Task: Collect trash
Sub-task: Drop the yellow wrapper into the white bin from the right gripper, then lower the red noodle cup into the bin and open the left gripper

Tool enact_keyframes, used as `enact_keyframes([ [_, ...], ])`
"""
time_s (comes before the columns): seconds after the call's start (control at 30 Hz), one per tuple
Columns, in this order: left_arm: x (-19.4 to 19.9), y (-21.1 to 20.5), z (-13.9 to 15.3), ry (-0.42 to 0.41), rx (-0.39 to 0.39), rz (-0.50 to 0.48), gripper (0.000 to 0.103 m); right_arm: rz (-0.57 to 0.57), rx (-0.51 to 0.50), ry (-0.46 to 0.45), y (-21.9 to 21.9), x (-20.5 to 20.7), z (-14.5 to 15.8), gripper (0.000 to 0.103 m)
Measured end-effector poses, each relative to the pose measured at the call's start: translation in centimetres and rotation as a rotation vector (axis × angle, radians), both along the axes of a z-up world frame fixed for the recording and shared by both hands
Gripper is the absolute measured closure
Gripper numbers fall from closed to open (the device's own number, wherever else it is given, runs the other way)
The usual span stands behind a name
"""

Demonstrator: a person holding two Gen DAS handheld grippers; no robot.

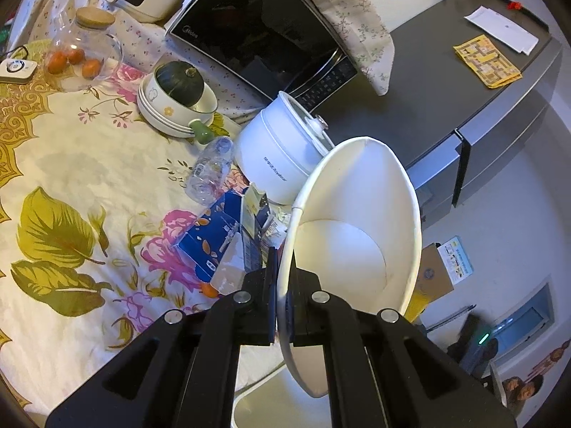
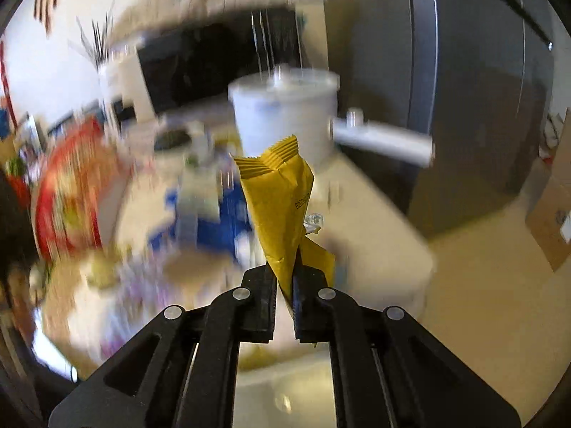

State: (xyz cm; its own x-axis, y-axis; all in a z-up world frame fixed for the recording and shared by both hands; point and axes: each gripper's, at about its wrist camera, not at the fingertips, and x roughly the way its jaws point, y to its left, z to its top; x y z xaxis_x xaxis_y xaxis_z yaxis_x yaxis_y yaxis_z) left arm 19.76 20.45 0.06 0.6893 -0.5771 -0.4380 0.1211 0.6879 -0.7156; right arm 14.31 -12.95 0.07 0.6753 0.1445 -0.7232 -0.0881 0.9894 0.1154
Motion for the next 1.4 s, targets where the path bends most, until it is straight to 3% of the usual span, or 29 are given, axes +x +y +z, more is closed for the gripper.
enact_keyframes([
  [0.2, -1.2, -1.5, 0.6, -0.012, 0.012, -0.038, 0.099, 0.03, 0.015, 0.228, 0.2, -3.3, -6.9, 0.089],
  [0.3, -1.9, -2.5, 0.7, -0.013, 0.02, -0.064, 0.099, 0.027, -0.002, 0.314, 0.6, -4.2, -9.1, 0.047],
  [0.4, -2.6, -3.6, 0.6, -0.011, 0.03, -0.09, 0.099, 0.006, -0.005, 0.294, 0.3, -5.2, -8.8, 0.041],
  [0.5, -3.1, -4.6, 0.4, -0.007, 0.043, -0.11, 0.099, -0.1, -0.008, 0.237, -1.6, -5.7, -7.9, 0.017],
  [0.6, -3.5, -5.8, 0.1, 0.0, 0.055, -0.137, 0.099, -0.221, -0.071, 0.186, -3.6, -5.9, -7.3, 0.016],
  [0.7, -3.9, -7.0, -0.2, 0.011, 0.066, -0.174, 0.099, -0.347, -0.207, 0.139, -5.3, -6.1, -7.0, 0.008],
  [0.83, -4.6, -10.1, -1.9, 0.06, 0.106, -0.249, 0.099, -0.459, -0.319, 0.104, -7.6, -6.1, -6.2, 0.008],
  [1.03, -5.4, -16.2, -6.6, 0.191, 0.221, -0.397, 0.099, -0.555, -0.277, 0.102, -11.0, -6.4, -5.4, 0.007],
  [1.4, -7.7, -23.1, -12.2, 0.287, 0.391, -0.567, 0.099, -0.56, -0.25, 0.118, -11.3, -6.0, -5.7, 0.007],
])
